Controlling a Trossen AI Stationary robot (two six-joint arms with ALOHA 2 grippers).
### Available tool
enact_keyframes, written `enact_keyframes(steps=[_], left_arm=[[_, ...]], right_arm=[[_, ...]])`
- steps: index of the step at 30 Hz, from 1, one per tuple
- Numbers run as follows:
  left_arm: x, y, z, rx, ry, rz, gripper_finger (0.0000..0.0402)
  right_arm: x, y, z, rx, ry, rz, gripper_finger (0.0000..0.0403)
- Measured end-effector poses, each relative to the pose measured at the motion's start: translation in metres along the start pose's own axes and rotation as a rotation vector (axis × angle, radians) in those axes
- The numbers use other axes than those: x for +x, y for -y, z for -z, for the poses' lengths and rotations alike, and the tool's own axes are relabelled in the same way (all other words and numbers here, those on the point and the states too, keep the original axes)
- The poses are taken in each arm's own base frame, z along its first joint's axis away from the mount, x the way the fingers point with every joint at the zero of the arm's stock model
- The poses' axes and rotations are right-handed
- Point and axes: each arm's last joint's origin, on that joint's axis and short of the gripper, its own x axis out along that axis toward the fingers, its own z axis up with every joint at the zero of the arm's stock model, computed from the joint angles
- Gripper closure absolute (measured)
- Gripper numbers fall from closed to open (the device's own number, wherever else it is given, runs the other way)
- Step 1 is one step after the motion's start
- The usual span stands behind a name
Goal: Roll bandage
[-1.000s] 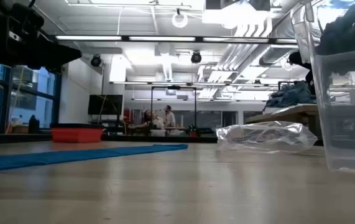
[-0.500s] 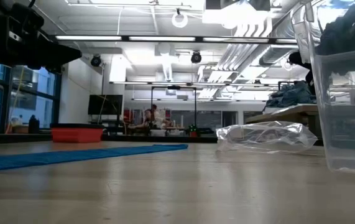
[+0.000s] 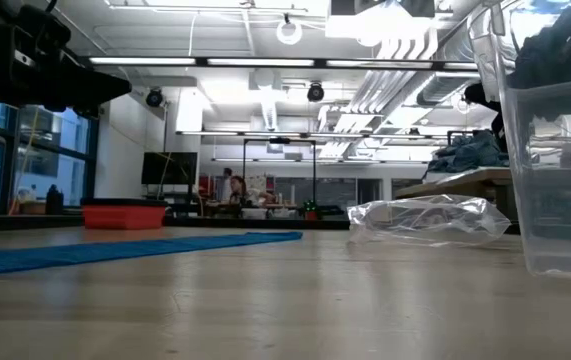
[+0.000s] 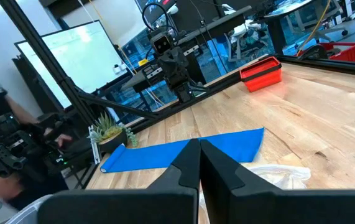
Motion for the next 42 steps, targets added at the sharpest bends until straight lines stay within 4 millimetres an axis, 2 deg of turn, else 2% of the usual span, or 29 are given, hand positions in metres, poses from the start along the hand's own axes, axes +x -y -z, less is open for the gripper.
enact_keyframes(steps=[28,31,34,37,40,42], left_arm=[[0.000,0.000,-0.001,-0.012,0.009,-0.001,0.0400],[0.000,-0.001,-0.009,-0.163,0.095,0.006,0.0400],[-0.002,-0.003,-0.025,-0.358,0.268,-0.014,0.0400],[-0.005,-0.010,-0.040,-0.613,0.458,-0.131,0.0401],[0.003,-0.013,-0.043,-0.833,0.456,-0.224,0.0401],[0.012,-0.014,-0.060,-0.879,0.427,-0.192,0.0401]], right_arm=[[0.000,0.000,0.000,0.000,0.000,0.000,0.0402],[0.000,0.000,0.000,0.000,0.000,0.000,0.0402],[0.000,0.000,0.000,0.000,0.000,0.000,0.0402],[0.000,0.000,0.000,0.000,0.000,0.000,0.0402],[0.000,0.000,0.000,0.000,0.000,0.000,0.0402],[0.000,0.000,0.000,0.000,0.000,0.000,0.0402]])
